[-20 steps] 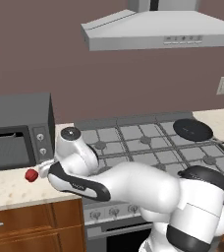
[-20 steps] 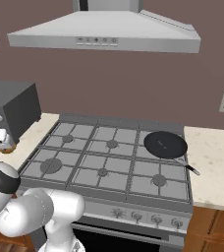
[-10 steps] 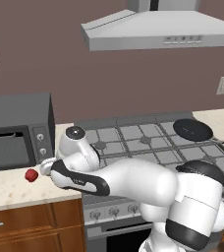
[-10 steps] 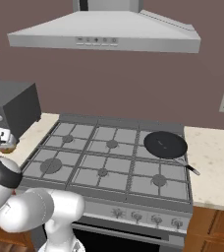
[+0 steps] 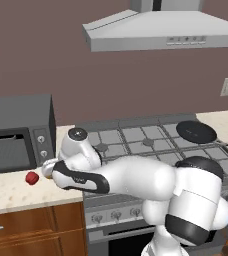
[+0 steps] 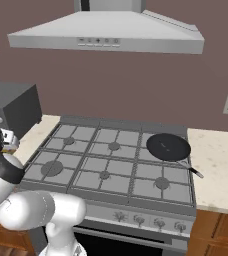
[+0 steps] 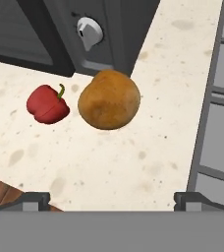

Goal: Put the bell pepper and potato in the pan. Then turn on the rear right burner and set the heat to medium.

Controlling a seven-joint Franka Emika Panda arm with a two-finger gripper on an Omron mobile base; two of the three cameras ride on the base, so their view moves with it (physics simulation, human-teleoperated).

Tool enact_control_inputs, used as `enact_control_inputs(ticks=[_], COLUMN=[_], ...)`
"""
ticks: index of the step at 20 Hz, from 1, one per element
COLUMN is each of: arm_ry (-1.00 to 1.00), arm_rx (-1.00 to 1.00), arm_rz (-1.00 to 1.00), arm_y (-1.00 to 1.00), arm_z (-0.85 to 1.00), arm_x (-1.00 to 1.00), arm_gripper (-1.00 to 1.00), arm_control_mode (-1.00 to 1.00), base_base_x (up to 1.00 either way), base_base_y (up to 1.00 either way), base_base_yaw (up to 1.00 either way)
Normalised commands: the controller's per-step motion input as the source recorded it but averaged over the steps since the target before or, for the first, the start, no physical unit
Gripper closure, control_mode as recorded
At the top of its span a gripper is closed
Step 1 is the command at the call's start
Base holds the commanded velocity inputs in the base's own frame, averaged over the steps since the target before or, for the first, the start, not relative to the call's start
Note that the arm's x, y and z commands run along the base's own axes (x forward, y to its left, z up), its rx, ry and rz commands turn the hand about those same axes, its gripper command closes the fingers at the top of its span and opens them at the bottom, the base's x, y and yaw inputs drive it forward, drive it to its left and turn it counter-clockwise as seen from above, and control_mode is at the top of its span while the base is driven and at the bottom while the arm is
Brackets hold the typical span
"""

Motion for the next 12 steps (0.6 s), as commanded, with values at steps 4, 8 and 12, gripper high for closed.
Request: enact_control_inputs(ticks=[4, 8, 12], arm_ry=[0.0, 0.0, 0.0], arm_rx=[0.0, 0.0, 0.0], arm_rz=[0.0, 0.0, 0.0], arm_y=[0.0, 0.01, 0.04], arm_z=[0.0, 0.0, -0.03], arm_x=[0.32, 0.28, 0.22], arm_gripper=[-1.0, -1.0, -1.0], arm_control_mode=[-1.0, -1.0, -1.0], base_base_x=[0.0, 0.0, 0.0], base_base_y=[0.0, 0.0, 0.0], base_base_yaw=[0.0, 0.0, 0.0])
